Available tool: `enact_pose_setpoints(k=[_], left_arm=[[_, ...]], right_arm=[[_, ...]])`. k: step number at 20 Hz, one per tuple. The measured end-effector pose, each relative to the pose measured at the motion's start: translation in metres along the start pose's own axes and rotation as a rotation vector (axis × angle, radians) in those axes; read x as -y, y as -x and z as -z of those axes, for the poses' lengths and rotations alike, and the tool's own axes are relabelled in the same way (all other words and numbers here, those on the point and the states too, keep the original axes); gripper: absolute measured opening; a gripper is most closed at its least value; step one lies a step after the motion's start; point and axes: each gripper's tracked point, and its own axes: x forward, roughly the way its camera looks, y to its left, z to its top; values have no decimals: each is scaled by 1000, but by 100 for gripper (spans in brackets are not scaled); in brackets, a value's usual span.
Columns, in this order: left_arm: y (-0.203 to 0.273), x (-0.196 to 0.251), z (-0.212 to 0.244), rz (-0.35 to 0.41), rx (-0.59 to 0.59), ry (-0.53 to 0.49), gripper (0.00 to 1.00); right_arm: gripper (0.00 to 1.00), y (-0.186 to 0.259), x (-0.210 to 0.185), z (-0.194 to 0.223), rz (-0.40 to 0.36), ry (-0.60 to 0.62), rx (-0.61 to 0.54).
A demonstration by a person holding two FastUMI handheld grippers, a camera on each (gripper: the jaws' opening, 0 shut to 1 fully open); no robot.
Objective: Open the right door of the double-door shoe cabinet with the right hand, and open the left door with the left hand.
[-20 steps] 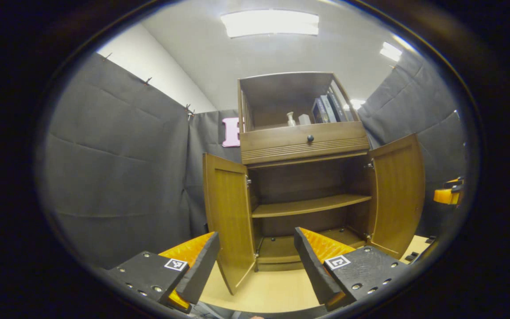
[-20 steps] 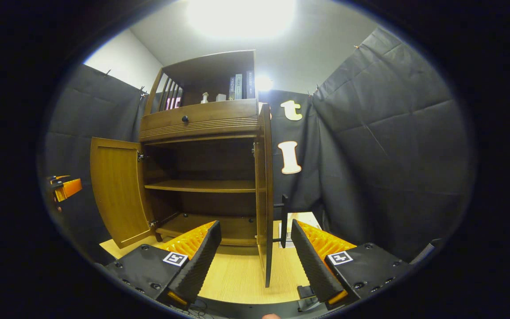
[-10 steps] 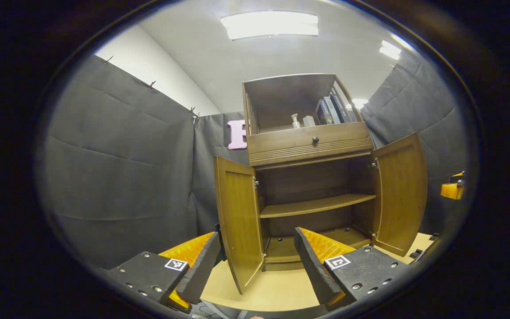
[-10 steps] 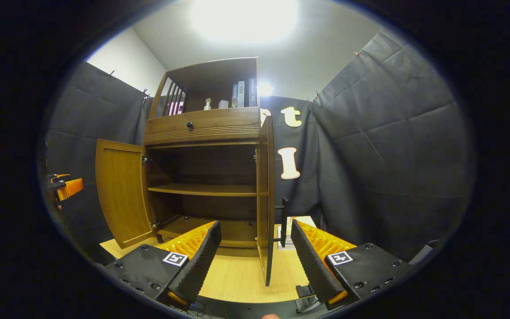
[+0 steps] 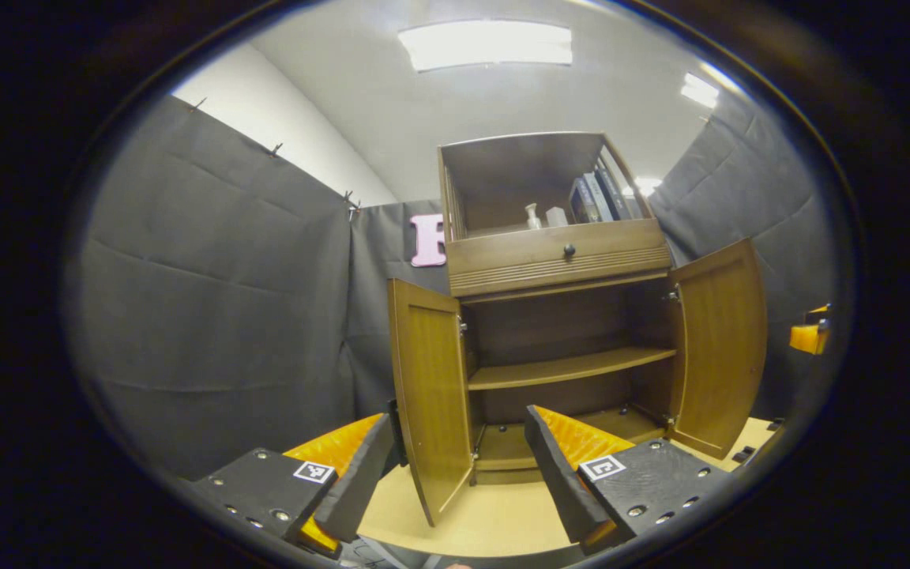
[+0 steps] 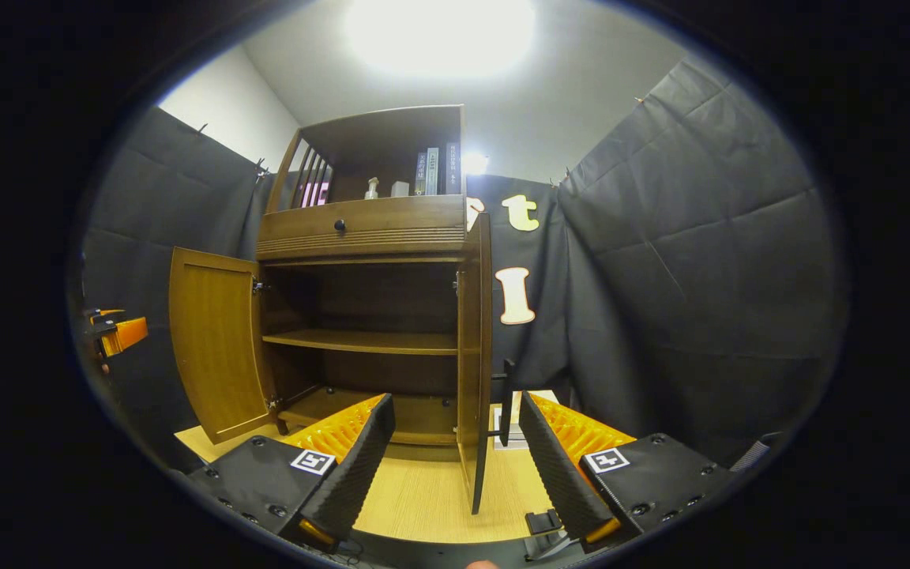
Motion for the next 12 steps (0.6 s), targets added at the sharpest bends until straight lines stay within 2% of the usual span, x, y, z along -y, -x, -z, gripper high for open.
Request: enact_pose_setpoints(k=[1, 3, 4, 5, 9, 10, 11, 12], left_arm=[[0, -1, 1, -1, 0, -2, 99], [-1, -3, 2, -2, -1, -4, 99], [-1, -3, 3, -2, -1, -3, 99], [-2, -3, 3, -2, -2, -2, 99], [-6, -5, 4, 3, -3, -4, 96], [-8, -5, 4, 5, -2, -4, 99], [-10, -4, 3, 7, -1, -4, 99], [-11, -3, 3, 9, 1, -3, 99]], right_arm=[[94, 0, -1, -1, -1, 0, 1], [94, -4, -3, -2, 0, 4, 3], [99, -5, -4, -2, -1, 7, 4], [94, -6, -4, -3, -2, 9, 5], [94, -11, -8, -4, -2, 13, 6], [99, -13, -8, -4, 0, 12, 8], [99, -13, -9, -5, -1, 11, 11], [94, -15, -10, -6, -1, 9, 13]])
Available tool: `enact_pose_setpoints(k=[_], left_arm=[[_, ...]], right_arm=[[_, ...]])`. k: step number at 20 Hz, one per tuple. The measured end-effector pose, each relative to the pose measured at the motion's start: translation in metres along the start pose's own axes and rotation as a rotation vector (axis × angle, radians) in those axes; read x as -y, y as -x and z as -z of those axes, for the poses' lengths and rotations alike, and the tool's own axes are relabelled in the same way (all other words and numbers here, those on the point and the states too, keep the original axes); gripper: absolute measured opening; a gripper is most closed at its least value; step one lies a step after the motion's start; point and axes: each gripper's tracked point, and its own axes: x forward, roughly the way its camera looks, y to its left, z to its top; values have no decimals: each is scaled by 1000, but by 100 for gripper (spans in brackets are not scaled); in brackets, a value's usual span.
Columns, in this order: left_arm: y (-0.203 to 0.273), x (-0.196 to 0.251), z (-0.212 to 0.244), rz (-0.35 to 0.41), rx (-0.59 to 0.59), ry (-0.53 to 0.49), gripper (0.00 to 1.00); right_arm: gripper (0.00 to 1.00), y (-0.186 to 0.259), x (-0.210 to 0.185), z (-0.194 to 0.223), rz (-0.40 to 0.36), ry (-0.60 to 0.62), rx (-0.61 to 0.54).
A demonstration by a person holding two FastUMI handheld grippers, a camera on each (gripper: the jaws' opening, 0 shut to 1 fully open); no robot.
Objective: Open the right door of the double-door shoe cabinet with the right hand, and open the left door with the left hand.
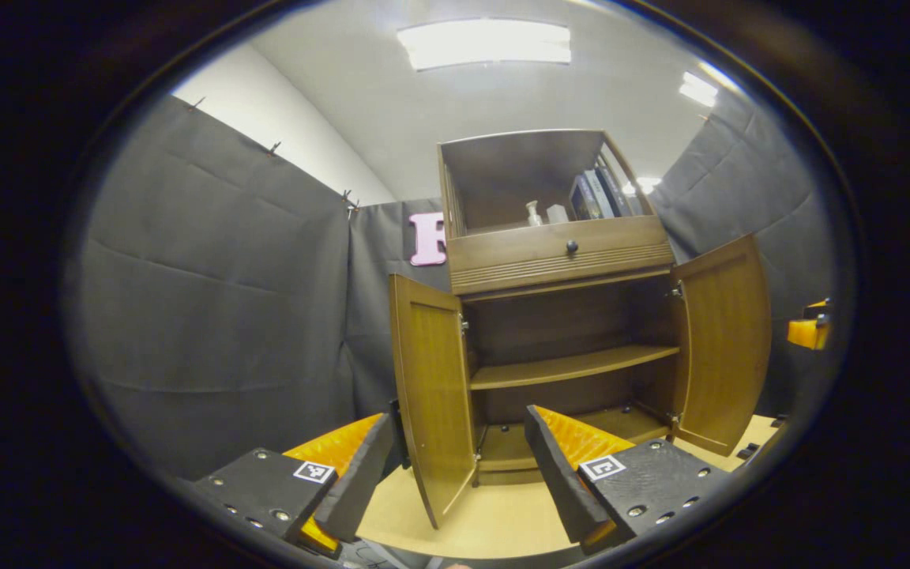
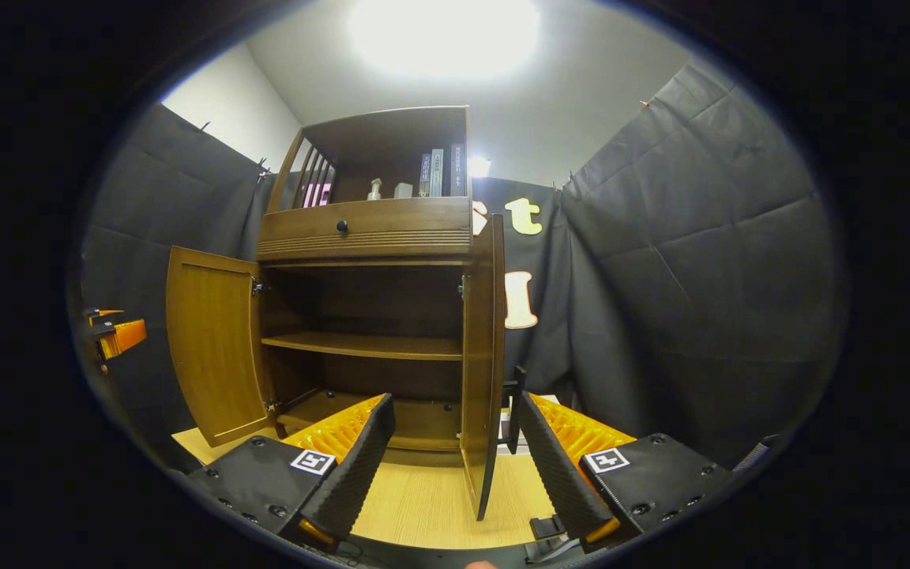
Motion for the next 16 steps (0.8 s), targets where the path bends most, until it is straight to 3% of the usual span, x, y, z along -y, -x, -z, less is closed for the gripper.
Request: enact_pose_setpoints(k=[2, 7, 8, 11, 12, 14, 15, 16], left_arm=[[-2, 1, 0, 3, 1, 2, 99], [-12, 3, 1, 12, 1, 6, 96], [-15, 5, 2, 15, 1, 9, 96], [-26, 8, 3, 30, 1, 14, 99], [-30, 10, 4, 38, 2, 16, 99], [-37, 14, 6, 52, 1, 13, 99], [-42, 15, 9, 58, 0, 10, 99], [-47, 16, 10, 64, 0, 6, 99]], right_arm=[[99, -5, -1, -1, -1, -3, 1], [99, -13, -3, -3, 2, 3, 9], [94, -14, -2, -3, 6, 4, 11], [94, -21, -1, -4, 16, -1, 18], [99, -23, 0, -3, 21, -2, 19], [94, -28, 2, -2, 32, -5, 18], [99, -29, 1, -1, 37, -4, 16], [94, -32, 2, 0, 44, -1, 14]])
